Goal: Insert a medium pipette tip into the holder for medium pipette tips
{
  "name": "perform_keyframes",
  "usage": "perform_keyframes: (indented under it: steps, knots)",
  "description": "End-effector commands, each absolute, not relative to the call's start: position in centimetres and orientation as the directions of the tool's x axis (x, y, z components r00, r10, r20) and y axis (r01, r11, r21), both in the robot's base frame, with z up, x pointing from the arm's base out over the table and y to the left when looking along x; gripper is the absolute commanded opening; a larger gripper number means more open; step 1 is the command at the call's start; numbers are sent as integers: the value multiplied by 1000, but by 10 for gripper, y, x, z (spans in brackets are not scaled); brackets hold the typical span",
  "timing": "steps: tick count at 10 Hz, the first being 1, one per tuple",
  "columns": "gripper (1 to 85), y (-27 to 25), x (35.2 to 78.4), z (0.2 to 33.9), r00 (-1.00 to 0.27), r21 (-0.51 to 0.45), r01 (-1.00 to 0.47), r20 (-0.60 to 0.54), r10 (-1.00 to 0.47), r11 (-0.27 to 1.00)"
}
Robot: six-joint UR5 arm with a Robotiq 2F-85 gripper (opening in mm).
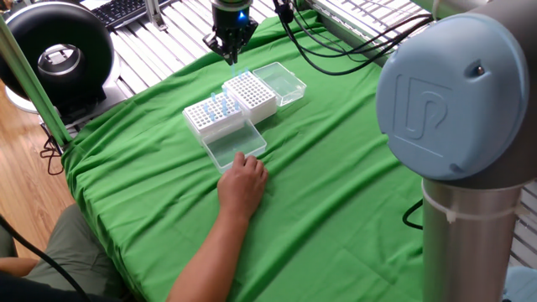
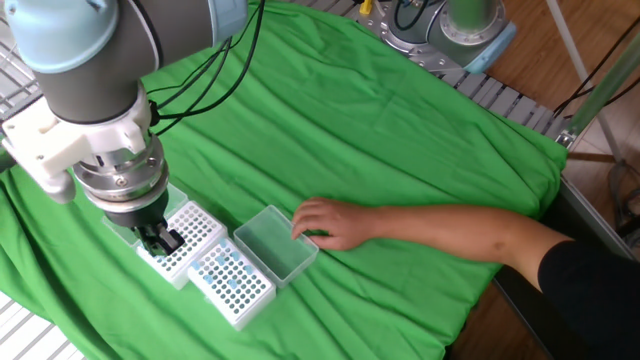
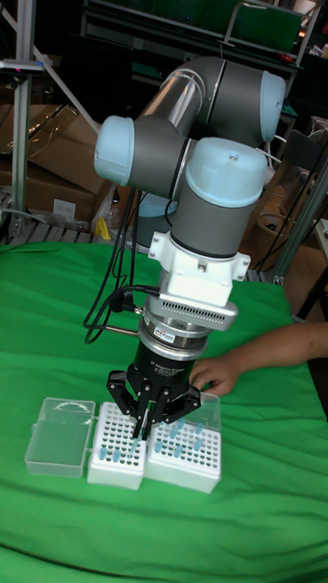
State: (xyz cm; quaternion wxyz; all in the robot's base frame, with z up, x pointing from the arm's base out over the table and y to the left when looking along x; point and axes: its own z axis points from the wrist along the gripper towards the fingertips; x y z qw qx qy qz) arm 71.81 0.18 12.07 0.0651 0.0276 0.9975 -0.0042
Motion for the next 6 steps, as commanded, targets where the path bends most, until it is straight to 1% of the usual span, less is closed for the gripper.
perform_keyframes:
  steps: [1, 6]
  knots:
    - [10, 3, 717, 125, -990, 10, 57, -130, 58, 998]
    - [10, 4, 719, 123, -989, 12, 56, -137, 57, 998]
